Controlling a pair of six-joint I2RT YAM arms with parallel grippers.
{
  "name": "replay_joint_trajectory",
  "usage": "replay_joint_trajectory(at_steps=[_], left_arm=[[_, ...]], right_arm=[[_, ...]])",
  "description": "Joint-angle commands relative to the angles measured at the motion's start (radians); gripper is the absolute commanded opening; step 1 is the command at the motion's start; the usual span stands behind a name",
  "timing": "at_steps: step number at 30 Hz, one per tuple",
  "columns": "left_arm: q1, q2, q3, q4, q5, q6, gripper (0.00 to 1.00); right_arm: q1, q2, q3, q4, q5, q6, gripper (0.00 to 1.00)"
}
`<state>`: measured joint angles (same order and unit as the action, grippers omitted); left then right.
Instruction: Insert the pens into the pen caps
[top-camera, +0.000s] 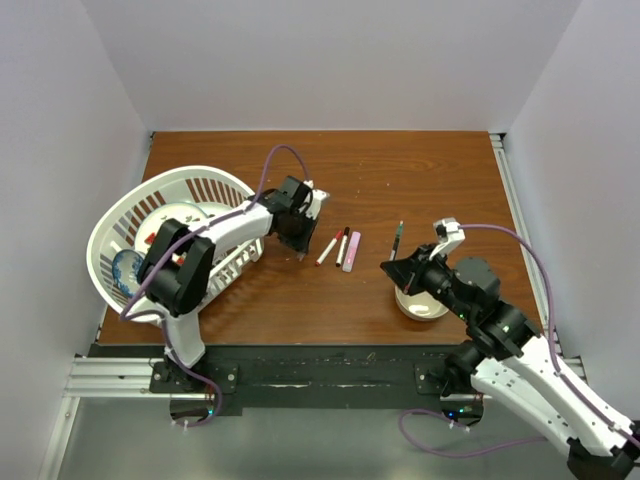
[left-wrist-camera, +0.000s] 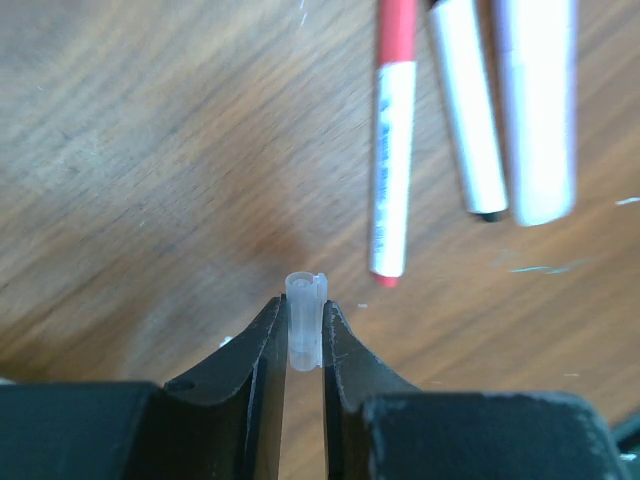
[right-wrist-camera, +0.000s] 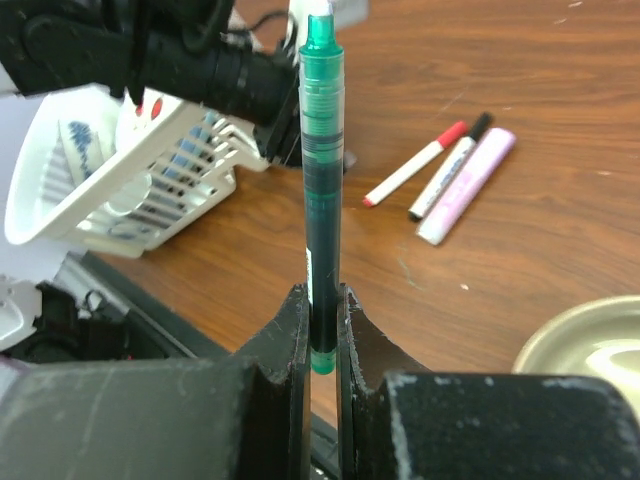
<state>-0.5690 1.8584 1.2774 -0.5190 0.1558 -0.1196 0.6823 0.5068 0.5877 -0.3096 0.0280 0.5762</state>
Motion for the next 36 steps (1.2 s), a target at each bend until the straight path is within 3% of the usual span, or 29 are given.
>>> replay_joint_trajectory(at_steps=[1,6,10,17,25,36], left_arm=[[0.0,-0.132,-0.013,0.101,0.062,-0.11,0.0],[0.0,-0.307,-0.085,0.281,0.175,-0.262,0.0],[0.0,-0.438,-0.195,0.544,0.275,-0.399,0.0],[-0.002,-0.653,-0.449,1.02,0.248,-0.713,0.0],[-0.005,-0.703,-0.49,1.122,0.218,-0.758,0.0],[-0.003,-0.706,-0.498,1.1,0.229,-0.739,0.0]], right_arm=[[-0.001,0.068,-0.052,0.191,-0.143,0.017,0.0],[0.0,0.218,-0.1,0.398,-0.27,0.05,0.0],[0.0,0.329,-0.104,0.529,-0.358,0.071,0.0],[0.031,0.45,-0.089,0.704,-0.37,0.116,0.0],[0.111,0.521,-0.028,0.716,-0.332,0.103,0.0],[0.146,0.541,0.008,0.696,-0.29,0.086,0.0]])
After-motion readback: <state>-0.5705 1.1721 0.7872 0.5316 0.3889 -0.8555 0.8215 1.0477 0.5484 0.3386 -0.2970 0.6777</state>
